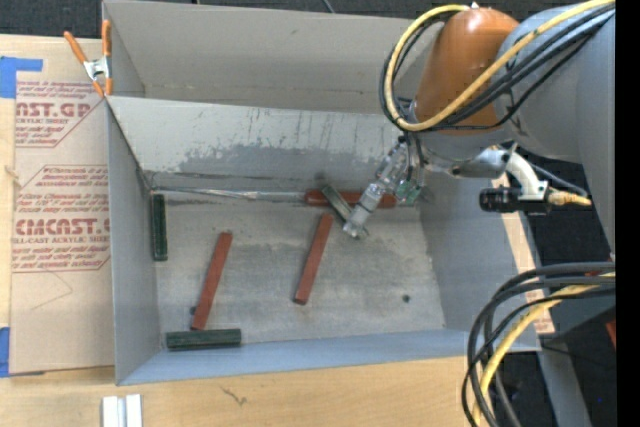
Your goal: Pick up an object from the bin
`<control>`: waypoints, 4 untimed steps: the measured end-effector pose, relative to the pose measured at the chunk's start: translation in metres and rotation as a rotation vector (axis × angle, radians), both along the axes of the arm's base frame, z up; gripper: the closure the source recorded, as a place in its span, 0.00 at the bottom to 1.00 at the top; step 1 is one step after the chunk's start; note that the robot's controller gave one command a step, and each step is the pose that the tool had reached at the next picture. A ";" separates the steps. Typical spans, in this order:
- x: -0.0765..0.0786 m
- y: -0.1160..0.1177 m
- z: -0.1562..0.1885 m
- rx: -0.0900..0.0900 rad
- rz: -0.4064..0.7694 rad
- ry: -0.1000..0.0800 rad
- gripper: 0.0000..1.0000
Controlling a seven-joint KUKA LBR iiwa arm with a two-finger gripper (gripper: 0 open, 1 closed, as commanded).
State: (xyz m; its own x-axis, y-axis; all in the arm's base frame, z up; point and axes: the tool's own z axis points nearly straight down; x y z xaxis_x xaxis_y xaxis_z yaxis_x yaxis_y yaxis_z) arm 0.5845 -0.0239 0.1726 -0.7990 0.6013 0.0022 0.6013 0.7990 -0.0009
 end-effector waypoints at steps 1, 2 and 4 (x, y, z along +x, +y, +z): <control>0.001 0.000 0.001 -0.001 0.000 -0.003 0.00; -0.001 0.002 -0.038 0.000 -0.079 -0.008 0.00; 0.010 0.037 -0.092 -0.005 -0.085 -0.022 1.00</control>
Offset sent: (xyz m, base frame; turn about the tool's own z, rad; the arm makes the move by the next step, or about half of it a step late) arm -0.0050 0.0049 -0.0848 0.1642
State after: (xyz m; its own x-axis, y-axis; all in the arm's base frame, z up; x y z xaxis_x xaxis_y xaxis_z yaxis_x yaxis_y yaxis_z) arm 0.5946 0.0131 0.0806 -0.7451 0.6667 -0.0180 0.6667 0.7453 0.0088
